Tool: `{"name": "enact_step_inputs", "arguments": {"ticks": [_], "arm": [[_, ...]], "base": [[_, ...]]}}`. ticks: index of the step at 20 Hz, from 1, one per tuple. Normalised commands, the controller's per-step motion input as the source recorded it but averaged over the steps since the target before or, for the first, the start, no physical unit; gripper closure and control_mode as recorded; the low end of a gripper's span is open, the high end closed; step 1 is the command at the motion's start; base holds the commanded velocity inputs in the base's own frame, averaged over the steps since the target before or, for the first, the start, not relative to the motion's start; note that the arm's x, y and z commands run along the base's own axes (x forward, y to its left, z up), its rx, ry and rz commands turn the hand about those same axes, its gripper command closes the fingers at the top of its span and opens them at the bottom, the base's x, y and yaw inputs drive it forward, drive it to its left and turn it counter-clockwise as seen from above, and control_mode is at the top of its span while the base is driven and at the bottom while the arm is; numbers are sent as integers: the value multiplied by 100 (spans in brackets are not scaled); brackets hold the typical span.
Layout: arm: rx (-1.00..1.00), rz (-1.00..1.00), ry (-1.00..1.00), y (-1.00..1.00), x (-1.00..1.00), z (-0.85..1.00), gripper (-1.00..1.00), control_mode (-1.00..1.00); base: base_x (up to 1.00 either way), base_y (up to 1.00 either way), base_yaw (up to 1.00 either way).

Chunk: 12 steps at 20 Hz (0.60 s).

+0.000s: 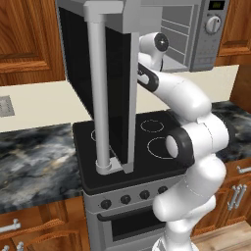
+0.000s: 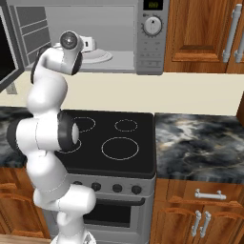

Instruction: Transport the shrimp from the fridge to the microwave and turn on the microwave.

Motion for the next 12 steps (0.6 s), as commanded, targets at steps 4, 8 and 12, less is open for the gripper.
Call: {"name": "enact_step_inputs", "arguments": {"ticks": [4,8,12], "arm": [[0,0,0,2,24,0,100,-100],[0,0,0,3,19,-7,100,-100],[0,0,0,4,18,-12,100,-100]], "base": [[0,0,0],[0,0,0],[0,0,0]]}}
